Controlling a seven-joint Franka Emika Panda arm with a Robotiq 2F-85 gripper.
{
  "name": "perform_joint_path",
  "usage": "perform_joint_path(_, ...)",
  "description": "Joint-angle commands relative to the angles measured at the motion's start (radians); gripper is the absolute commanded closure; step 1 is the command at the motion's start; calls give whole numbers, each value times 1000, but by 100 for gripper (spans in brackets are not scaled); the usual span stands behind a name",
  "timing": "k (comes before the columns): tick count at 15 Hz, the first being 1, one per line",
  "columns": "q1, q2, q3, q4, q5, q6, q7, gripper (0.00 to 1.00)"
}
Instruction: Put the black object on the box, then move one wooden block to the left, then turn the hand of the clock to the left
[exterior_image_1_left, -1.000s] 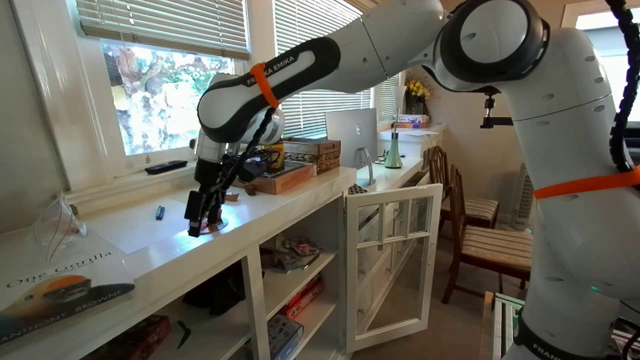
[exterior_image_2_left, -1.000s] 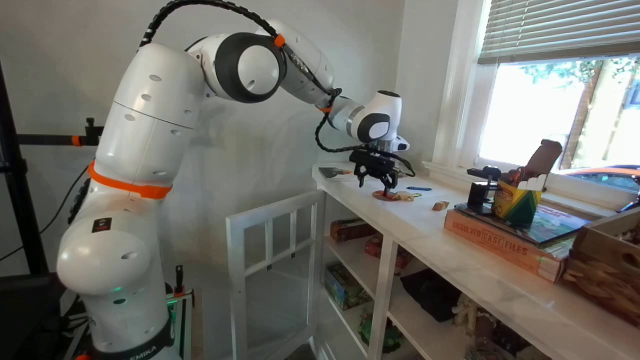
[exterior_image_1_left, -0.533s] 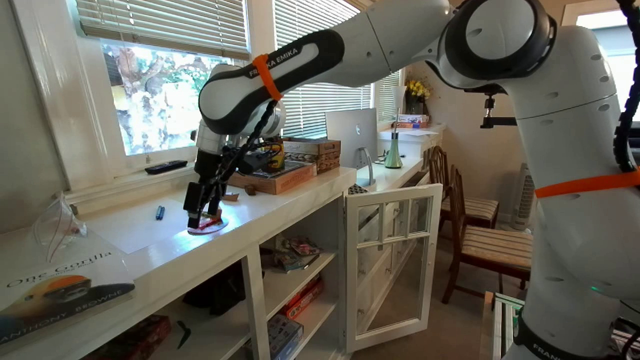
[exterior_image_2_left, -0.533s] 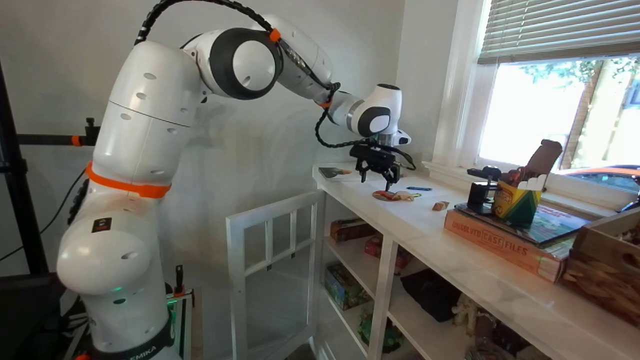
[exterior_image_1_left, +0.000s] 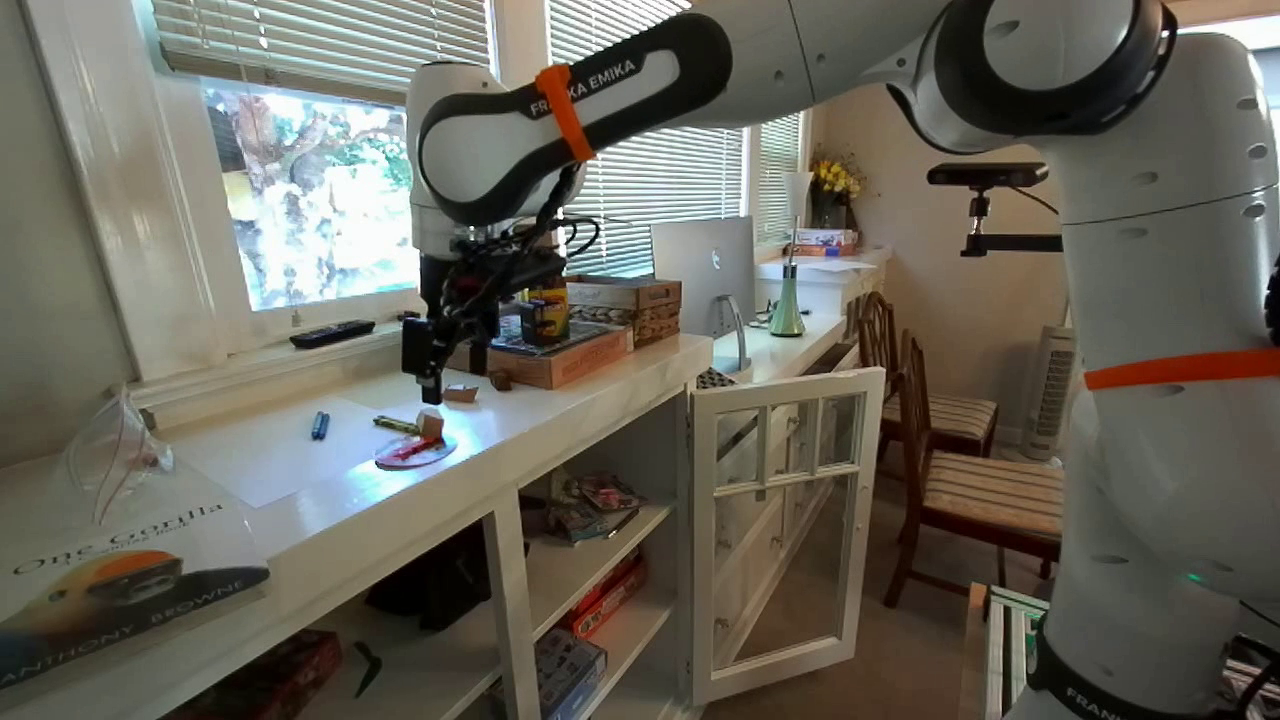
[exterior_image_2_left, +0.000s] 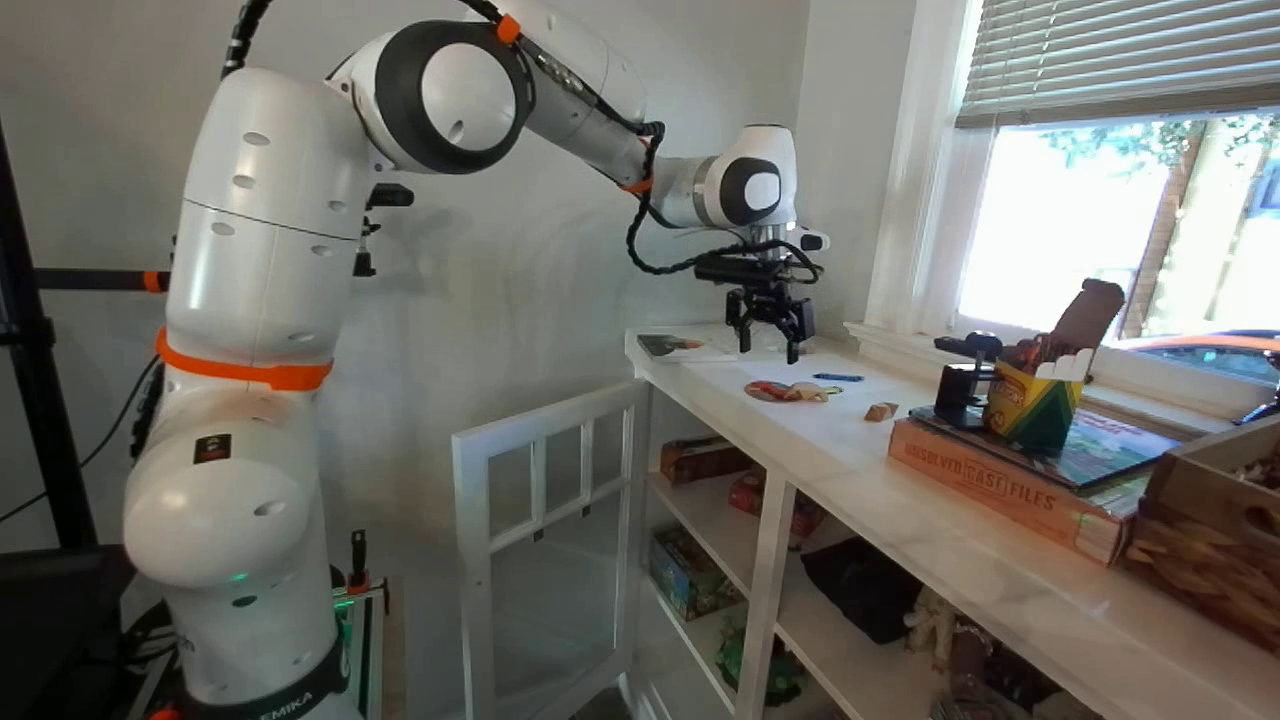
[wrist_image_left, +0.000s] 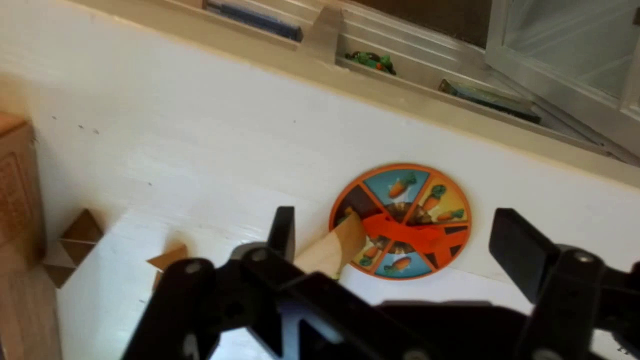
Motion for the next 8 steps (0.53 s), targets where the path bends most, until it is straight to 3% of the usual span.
perform_joint_path(1, 14, -53, -12, 5, -9, -144, 107, 0)
perform_joint_path(5, 2, -114, -6, 6, 34, -226, 150, 0)
perform_joint_path(8, -3, -153, -7, -11, 42, -217, 176, 0)
